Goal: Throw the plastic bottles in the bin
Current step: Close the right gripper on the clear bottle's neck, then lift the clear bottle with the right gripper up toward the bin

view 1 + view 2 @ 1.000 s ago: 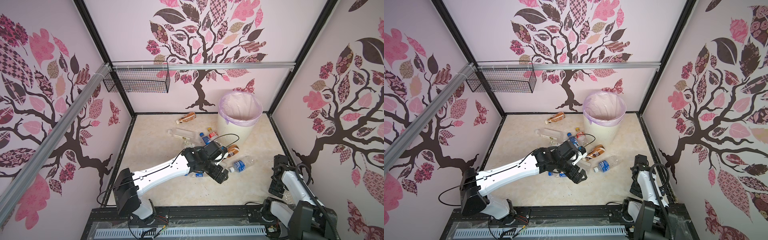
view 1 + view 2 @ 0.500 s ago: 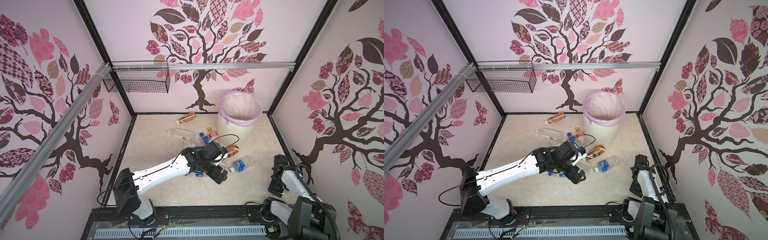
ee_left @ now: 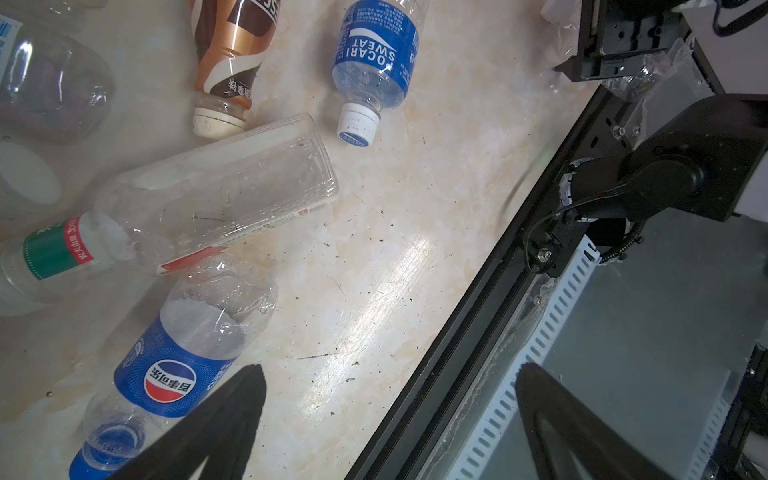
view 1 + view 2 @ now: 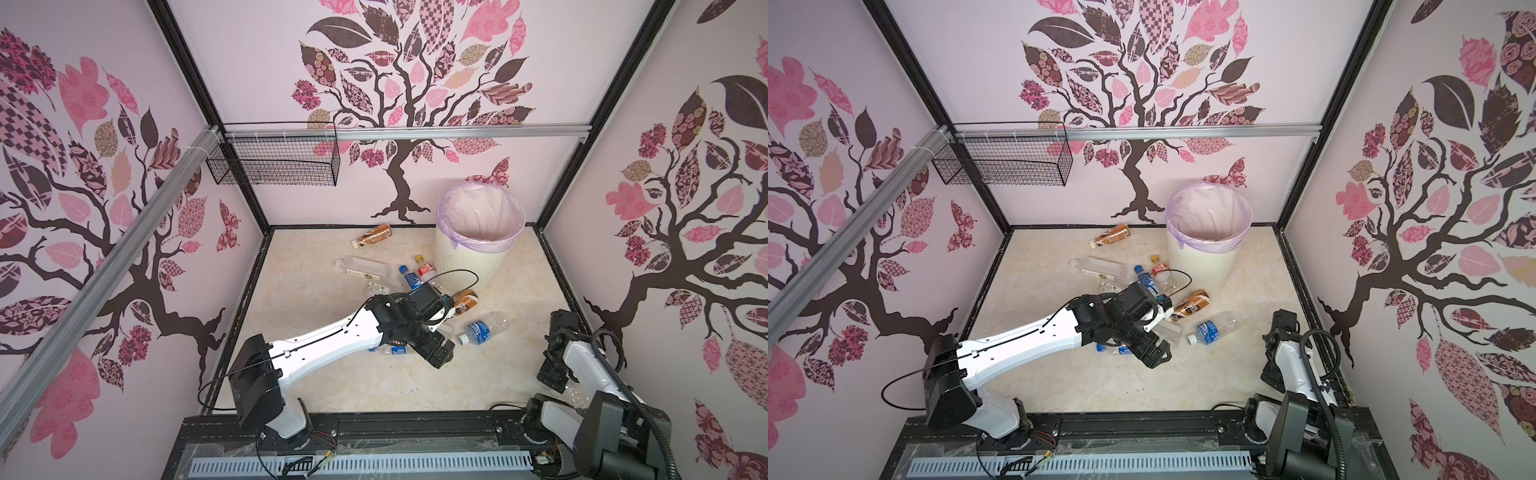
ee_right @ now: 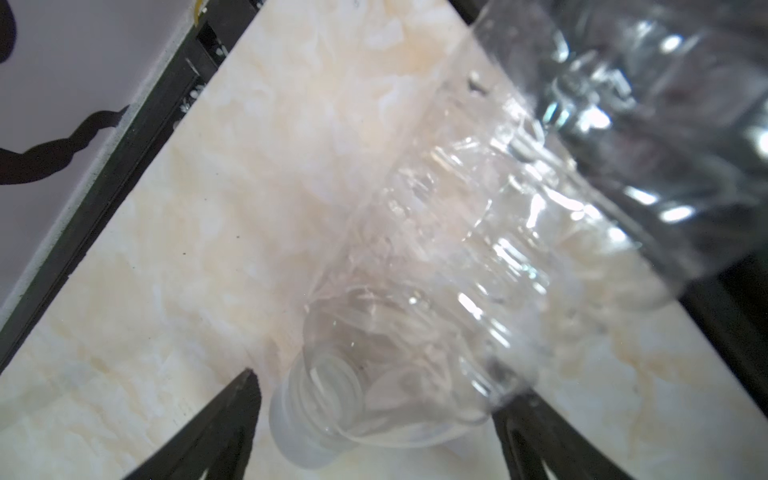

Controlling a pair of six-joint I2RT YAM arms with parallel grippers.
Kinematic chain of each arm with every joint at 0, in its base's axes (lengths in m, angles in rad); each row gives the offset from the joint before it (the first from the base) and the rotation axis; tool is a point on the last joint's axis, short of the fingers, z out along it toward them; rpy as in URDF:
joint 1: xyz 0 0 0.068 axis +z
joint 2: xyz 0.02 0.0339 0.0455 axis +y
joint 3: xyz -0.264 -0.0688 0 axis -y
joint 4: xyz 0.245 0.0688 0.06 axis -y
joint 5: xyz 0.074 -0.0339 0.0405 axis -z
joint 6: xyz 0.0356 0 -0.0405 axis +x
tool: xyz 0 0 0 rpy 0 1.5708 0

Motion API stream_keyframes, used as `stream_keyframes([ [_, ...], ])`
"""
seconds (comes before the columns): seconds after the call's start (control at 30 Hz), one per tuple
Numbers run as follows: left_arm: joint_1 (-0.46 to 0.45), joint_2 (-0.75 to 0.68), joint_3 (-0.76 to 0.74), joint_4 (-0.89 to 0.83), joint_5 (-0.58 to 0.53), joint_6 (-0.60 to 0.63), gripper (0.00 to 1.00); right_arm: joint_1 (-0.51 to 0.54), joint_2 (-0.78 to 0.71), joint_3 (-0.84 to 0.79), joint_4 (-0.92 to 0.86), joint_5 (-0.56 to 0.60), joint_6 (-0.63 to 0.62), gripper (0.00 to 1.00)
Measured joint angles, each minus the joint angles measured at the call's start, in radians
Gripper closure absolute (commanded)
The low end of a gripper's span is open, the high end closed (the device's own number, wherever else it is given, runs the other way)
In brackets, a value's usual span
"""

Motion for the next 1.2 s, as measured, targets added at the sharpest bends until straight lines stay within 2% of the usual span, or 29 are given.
stream_keyframes([
  [0.77, 0.018, 0.013, 0.0, 0.0, 0.001, 0.005, 0.02, -0.003, 0.018, -0.018, 0.045, 0.019, -0.003, 0.44],
  [1.2, 0.024, 0.013, 0.0, 0.0, 0.001, 0.004, 0.02, -0.006, 0.031, -0.024, 0.091, 0.024, -0.026, 0.56],
])
